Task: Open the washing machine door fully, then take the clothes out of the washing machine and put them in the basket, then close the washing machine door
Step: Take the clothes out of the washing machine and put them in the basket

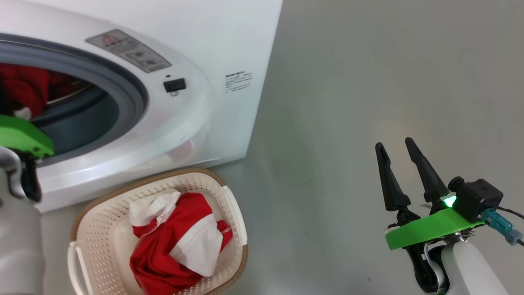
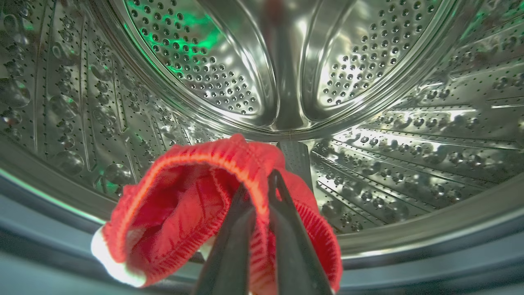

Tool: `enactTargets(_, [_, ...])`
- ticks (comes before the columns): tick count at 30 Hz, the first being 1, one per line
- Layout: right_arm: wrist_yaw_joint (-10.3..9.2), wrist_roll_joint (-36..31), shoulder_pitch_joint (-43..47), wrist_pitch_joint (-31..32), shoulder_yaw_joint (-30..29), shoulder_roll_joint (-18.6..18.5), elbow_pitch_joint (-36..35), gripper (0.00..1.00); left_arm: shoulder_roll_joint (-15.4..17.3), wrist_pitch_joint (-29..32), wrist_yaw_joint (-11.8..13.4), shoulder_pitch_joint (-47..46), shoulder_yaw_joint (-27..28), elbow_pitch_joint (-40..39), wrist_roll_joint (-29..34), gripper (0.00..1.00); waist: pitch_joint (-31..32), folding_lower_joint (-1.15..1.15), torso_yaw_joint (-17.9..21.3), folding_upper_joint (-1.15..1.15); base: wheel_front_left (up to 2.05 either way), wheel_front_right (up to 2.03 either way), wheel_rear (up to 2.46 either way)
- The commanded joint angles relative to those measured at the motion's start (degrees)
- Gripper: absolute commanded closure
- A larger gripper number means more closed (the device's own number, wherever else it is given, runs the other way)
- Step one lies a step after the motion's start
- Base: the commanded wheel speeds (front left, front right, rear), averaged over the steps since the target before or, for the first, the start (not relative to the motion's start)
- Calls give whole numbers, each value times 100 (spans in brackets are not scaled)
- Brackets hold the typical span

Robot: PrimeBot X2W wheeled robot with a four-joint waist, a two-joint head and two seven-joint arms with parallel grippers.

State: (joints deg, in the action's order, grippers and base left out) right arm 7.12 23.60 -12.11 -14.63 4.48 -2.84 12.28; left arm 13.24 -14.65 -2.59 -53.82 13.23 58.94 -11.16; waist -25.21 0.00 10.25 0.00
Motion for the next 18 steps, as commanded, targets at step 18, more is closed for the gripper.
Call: enactTargets(18, [36,-200,507,-37,64,-4,45,0,-800,-35,-467,2494,437,-3516,240,100,947,0,-547,0,0,0,0])
